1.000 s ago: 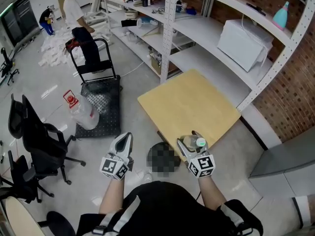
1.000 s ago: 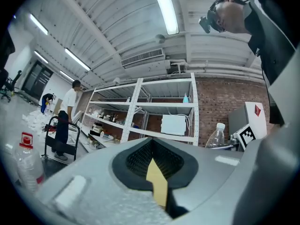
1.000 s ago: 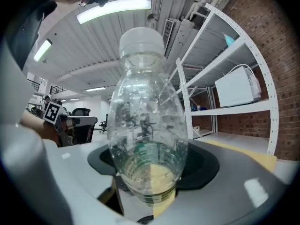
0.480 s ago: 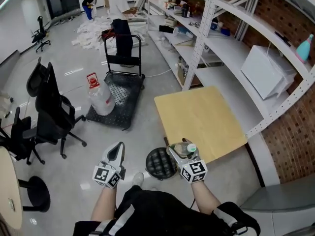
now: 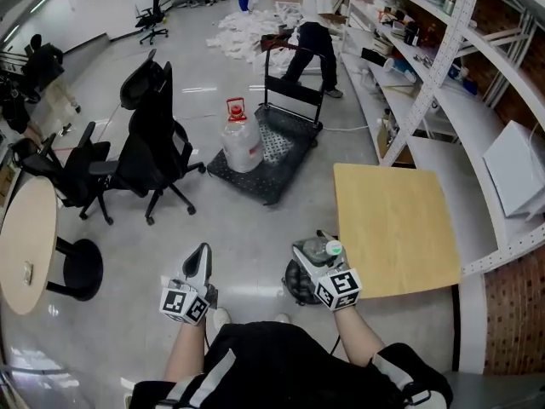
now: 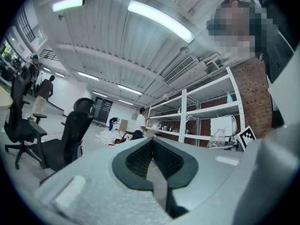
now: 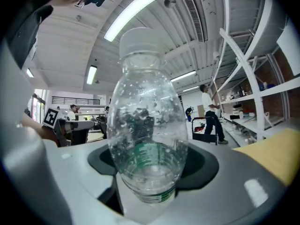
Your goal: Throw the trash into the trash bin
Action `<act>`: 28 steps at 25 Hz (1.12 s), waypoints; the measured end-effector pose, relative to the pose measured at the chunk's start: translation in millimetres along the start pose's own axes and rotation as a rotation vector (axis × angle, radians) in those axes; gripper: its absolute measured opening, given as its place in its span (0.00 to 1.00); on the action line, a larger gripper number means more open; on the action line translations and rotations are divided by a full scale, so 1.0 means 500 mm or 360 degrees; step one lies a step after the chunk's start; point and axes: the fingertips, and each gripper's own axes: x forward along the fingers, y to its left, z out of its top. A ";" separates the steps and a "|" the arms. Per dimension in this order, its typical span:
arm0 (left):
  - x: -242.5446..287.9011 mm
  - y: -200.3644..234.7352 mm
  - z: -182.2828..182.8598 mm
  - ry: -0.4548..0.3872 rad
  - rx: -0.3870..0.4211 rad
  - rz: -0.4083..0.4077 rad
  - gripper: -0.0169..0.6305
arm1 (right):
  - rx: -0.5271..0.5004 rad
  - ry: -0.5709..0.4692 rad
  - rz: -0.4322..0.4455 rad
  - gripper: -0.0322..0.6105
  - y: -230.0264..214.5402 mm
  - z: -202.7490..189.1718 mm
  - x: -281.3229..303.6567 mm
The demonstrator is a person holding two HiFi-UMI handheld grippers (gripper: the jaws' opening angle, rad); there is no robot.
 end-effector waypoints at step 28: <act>-0.736 0.450 0.213 -0.0303 0.0151 0.0971 0.03 | -0.0219 0.0072 0.1122 0.57 0.881 -0.007 0.338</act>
